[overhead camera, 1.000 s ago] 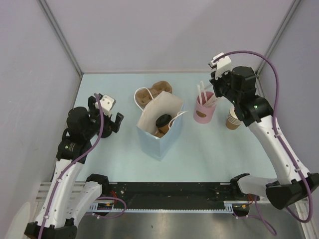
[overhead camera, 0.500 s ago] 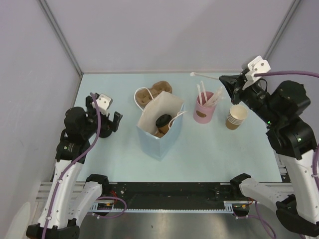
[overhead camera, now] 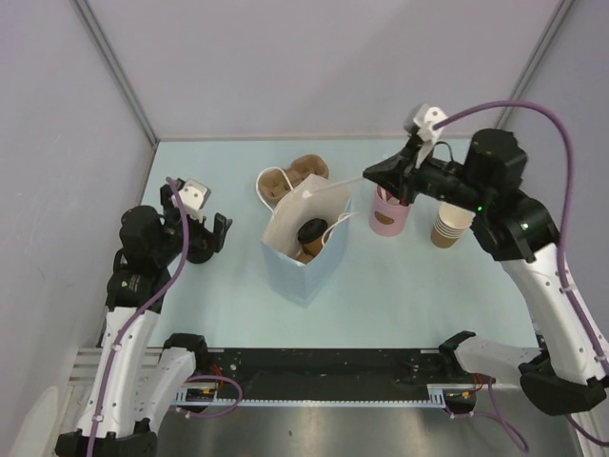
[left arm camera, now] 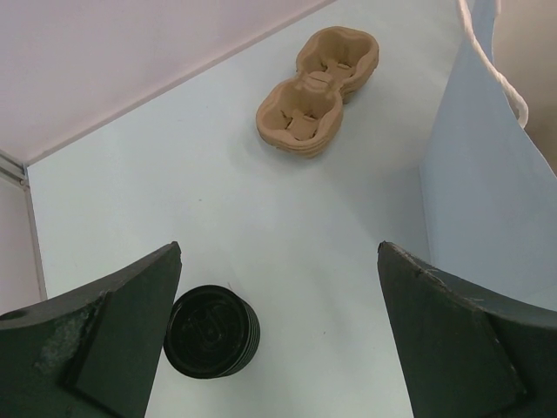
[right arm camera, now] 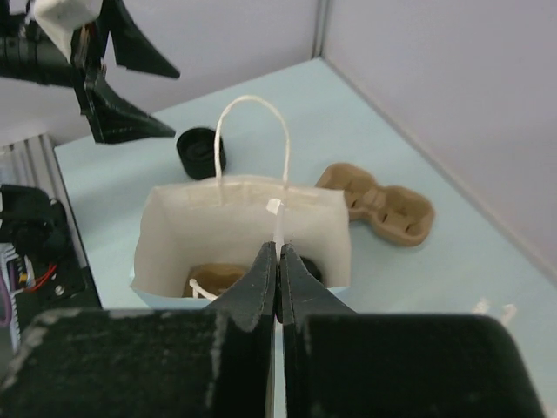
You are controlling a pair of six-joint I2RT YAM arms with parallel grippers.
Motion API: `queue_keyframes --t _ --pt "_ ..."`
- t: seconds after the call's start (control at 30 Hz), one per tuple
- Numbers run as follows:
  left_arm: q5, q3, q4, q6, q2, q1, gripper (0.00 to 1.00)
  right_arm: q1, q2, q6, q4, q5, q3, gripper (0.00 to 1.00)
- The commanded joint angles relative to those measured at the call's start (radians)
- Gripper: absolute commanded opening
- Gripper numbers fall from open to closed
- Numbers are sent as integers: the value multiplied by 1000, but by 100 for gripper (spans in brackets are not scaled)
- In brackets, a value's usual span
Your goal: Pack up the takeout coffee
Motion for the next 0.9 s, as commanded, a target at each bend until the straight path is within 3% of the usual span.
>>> queue_keyframes --t 0.0,0.87 --pt "35 -6 33 -26 -3 18 99 74 25 -17 -16 20 -33 0" --pt "58 -21 47 -34 2 52 99 568 282 -328 -11 584 -82 0"
